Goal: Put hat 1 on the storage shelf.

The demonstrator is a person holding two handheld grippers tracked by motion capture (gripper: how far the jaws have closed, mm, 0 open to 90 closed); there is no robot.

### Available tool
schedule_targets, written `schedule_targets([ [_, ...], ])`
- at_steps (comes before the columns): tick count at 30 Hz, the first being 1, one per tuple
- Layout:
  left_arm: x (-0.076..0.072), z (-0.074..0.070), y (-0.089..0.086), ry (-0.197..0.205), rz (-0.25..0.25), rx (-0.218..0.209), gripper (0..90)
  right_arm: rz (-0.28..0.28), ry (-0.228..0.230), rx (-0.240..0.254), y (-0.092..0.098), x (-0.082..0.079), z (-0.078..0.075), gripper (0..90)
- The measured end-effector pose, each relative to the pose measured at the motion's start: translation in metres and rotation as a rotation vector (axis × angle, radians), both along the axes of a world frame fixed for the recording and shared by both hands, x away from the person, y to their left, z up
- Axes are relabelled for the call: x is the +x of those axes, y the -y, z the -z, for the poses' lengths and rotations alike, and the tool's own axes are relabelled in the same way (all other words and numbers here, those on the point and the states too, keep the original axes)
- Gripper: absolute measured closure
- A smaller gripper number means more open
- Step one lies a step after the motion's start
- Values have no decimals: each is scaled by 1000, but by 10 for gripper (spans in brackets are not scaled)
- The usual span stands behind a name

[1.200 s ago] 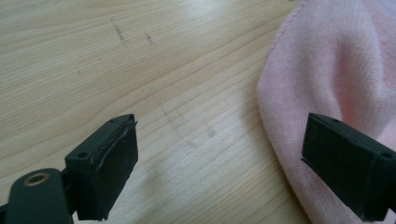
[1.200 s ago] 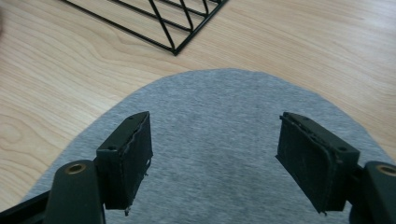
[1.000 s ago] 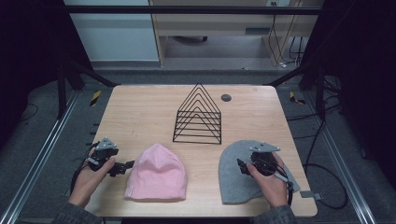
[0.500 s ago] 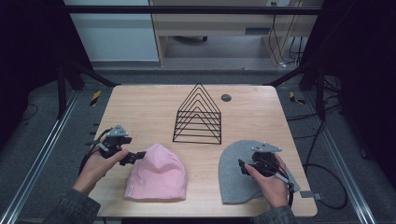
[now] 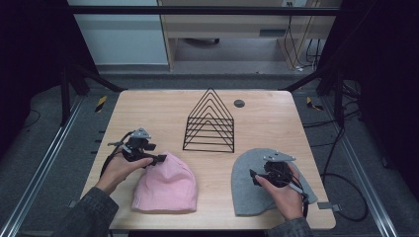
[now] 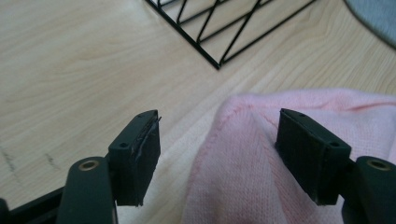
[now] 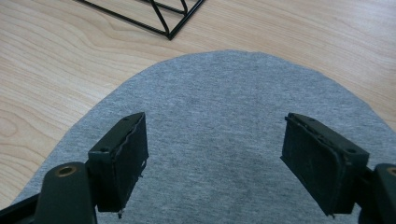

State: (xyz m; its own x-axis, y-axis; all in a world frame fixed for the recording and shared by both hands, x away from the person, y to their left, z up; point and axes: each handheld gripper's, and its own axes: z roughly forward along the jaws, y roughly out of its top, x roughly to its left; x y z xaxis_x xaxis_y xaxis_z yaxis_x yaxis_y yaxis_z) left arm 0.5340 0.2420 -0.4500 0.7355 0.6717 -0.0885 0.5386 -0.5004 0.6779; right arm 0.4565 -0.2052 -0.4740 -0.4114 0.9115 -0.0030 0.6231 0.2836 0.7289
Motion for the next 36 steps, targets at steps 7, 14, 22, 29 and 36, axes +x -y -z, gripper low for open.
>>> schedule_targets([
  [7,-5,20,8,-60,38,37,317,-4,-8,-4,0,1,1,223],
  [14,-10,23,11,-65,69,55,596,3,0,-2,0,0,0,226],
  [22,-18,15,3,-42,34,13,738,-13,5,-3,-4,0,-1,237],
  [29,-35,-11,2,59,2,-13,748,-36,1,-6,-10,-1,-1,249],
  [36,-44,-30,2,131,-4,-20,754,-38,8,1,-10,-1,-1,254],
])
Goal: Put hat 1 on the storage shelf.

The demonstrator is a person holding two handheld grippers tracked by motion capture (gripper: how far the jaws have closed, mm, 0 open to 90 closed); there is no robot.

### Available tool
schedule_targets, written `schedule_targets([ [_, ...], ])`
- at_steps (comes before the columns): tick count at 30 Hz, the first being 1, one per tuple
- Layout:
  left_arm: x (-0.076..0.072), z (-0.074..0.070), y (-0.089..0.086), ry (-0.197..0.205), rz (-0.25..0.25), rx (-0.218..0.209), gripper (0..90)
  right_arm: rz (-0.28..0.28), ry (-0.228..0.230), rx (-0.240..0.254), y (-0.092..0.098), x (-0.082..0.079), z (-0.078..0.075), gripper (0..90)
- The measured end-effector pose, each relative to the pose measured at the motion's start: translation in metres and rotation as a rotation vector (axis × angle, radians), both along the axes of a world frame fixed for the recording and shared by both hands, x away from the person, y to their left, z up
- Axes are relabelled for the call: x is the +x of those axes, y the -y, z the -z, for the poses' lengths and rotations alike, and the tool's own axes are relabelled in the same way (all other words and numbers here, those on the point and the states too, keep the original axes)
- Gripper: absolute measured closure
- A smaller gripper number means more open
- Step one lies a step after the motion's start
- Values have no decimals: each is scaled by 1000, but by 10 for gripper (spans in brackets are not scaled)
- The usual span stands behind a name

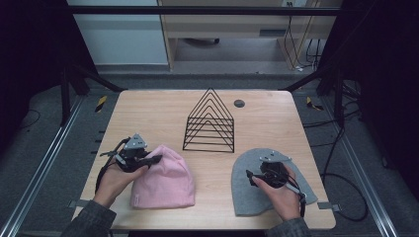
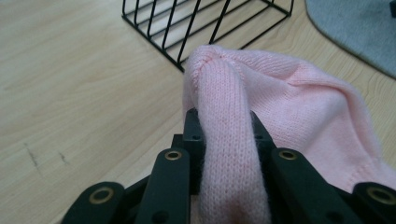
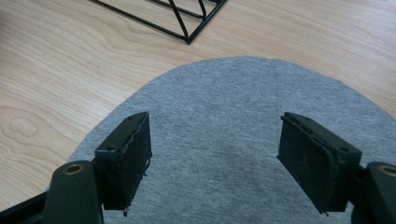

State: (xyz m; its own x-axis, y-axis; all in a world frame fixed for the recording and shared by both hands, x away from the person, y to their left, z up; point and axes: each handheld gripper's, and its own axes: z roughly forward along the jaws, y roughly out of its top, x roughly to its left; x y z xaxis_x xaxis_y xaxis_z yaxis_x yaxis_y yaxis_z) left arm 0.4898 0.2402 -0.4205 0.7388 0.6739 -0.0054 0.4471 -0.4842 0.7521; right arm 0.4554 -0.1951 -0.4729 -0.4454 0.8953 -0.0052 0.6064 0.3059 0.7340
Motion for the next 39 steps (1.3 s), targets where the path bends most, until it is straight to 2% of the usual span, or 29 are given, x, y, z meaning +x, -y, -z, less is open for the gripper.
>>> schedule_targets([
  [2,-6,-9,3,30,9,-5,755,-6,4,2,-1,-1,-1,256],
  [3,-6,-9,3,30,9,-5,755,-6,4,2,-1,-1,-1,256],
  [5,-13,-18,8,63,20,9,756,-26,12,6,-5,-3,-2,258],
  [8,-16,-23,11,79,26,14,756,-47,20,3,-11,-5,-5,270],
  [13,-22,-37,18,115,38,6,758,-102,33,2,-23,-9,-9,295],
  [15,-24,-48,20,136,44,7,758,-136,38,5,-31,-11,-12,305],
  [20,-22,-64,23,164,42,11,758,-206,61,-5,-53,-13,-24,346],
  [21,-21,-68,23,174,49,32,758,-222,60,-10,-58,-13,-26,347],
  [24,-19,-73,25,186,45,47,758,-249,61,4,-67,-13,-31,356],
  [25,-17,-78,27,193,42,39,758,-278,61,10,-78,-12,-35,362],
  [27,-17,-81,28,199,42,47,758,-306,64,16,-89,-10,-40,371],
  [29,-16,-89,29,215,44,55,758,-337,62,26,-101,-7,-44,379],
  [30,-16,-89,29,215,44,55,758,-337,62,26,-101,-7,-44,379],
  [31,-15,-96,28,223,41,46,758,-362,57,33,-113,-4,-47,385],
  [33,-16,-103,28,226,33,33,758,-382,57,26,-125,0,-51,389],
  [35,-16,-106,27,231,28,22,757,-389,56,35,-130,2,-52,395],
  [36,-17,-113,27,241,24,7,757,-406,46,53,-141,6,-54,396],
  [39,-18,-122,26,252,20,-8,756,-430,36,69,-156,8,-56,395],
])
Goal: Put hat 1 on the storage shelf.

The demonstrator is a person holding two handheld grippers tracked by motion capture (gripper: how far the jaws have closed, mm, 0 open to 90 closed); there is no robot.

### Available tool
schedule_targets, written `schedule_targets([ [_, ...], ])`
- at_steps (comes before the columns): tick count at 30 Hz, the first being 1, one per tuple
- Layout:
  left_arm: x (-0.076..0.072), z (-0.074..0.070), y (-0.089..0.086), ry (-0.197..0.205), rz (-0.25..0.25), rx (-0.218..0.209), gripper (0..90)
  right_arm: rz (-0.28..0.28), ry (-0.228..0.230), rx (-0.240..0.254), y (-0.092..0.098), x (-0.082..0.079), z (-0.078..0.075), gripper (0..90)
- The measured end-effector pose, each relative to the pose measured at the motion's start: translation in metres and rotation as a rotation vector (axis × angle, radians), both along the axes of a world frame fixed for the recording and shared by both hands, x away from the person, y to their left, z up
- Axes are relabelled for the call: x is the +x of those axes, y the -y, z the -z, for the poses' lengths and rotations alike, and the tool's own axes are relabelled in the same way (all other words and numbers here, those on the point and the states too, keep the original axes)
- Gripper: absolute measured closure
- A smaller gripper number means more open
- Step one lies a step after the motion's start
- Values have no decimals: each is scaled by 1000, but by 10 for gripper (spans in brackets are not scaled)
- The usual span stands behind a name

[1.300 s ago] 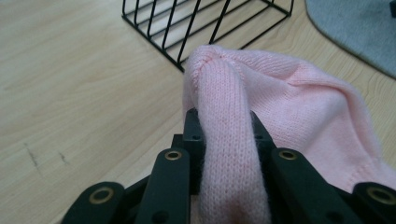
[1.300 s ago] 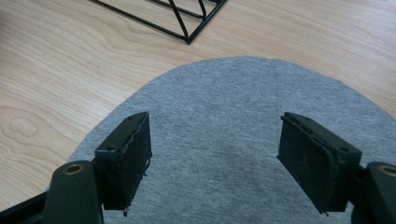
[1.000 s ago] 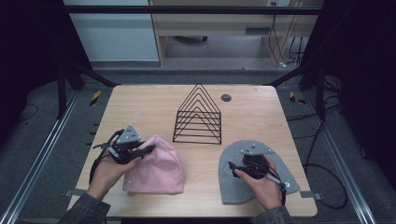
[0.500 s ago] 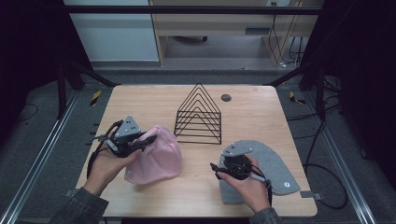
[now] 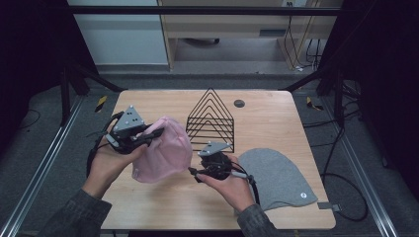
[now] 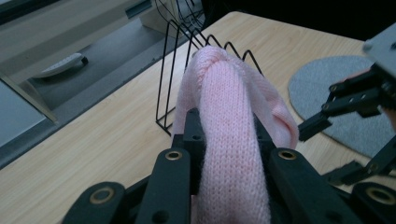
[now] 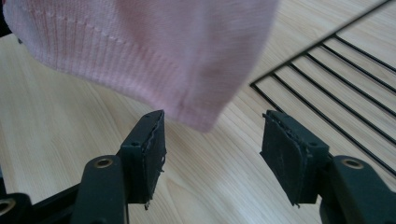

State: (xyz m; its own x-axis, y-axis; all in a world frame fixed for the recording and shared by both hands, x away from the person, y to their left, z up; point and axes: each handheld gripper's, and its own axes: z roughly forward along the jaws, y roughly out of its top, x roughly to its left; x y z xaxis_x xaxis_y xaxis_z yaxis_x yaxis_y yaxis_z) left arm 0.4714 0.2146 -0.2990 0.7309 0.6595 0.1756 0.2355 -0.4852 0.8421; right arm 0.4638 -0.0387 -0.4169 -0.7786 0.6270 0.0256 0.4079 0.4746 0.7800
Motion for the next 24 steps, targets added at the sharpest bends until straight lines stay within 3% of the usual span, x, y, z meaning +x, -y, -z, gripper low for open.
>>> schedule_targets([
  [8,-1,-7,-4,-16,6,-51,756,21,12,21,-27,10,-9,410],
  [11,-2,-8,-8,-21,5,-54,756,-3,14,9,-31,12,-12,621],
  [13,-1,-8,-11,-22,5,-55,754,-17,17,10,-30,13,-13,748],
  [15,1,-8,-14,-28,4,-70,753,-39,15,27,-27,13,-15,804],
  [20,8,-3,-16,-44,12,-56,740,-62,17,25,-17,12,-23,821],
  [24,18,0,-21,-66,7,-121,738,-66,48,10,2,11,-34,823],
])
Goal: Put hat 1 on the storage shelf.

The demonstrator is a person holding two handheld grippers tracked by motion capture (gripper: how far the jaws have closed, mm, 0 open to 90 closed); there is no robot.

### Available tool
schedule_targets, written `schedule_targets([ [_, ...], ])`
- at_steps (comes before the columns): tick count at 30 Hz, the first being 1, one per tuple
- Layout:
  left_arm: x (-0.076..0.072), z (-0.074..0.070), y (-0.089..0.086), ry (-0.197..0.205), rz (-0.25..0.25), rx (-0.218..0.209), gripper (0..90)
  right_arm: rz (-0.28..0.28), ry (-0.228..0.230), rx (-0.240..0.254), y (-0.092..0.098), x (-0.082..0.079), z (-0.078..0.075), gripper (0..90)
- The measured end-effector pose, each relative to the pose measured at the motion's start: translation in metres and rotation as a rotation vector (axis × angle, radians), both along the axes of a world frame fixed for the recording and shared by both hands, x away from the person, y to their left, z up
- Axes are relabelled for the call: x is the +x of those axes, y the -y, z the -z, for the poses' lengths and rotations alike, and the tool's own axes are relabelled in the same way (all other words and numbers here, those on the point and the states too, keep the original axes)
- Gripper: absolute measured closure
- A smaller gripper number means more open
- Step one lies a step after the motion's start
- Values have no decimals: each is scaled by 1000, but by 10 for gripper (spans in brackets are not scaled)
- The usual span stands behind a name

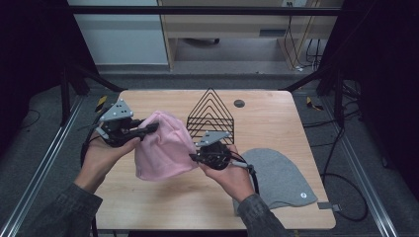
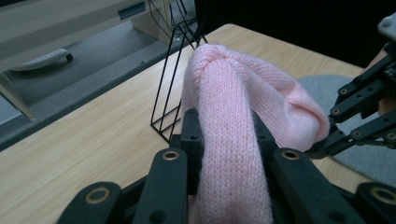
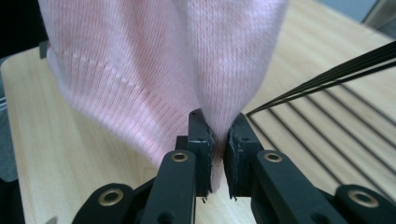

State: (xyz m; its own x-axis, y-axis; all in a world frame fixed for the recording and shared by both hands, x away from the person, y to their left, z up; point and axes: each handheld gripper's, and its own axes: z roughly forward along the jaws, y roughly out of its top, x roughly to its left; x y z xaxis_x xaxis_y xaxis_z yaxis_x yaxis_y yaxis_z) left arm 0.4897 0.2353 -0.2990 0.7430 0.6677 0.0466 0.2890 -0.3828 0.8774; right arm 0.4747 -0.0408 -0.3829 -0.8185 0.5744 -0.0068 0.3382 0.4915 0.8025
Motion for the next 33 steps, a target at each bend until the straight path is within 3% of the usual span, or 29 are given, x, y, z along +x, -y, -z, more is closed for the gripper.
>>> schedule_targets([
  [3,5,-4,0,5,-4,-23,738,8,20,-5,7,1,-11,824],
  [8,11,-21,3,24,-5,-20,738,7,58,-30,13,5,-34,824],
  [13,16,-31,9,28,1,-13,737,3,68,-47,17,8,-45,823],
  [20,22,-49,19,50,6,-21,736,18,82,-31,23,14,-57,825],
  [25,37,-72,28,77,2,-36,736,44,108,-12,32,27,-79,826],
  [31,51,-82,31,74,-4,-87,736,69,119,9,40,43,-93,826],
  [33,54,-83,31,74,-5,-86,737,75,120,13,41,46,-94,826],
])
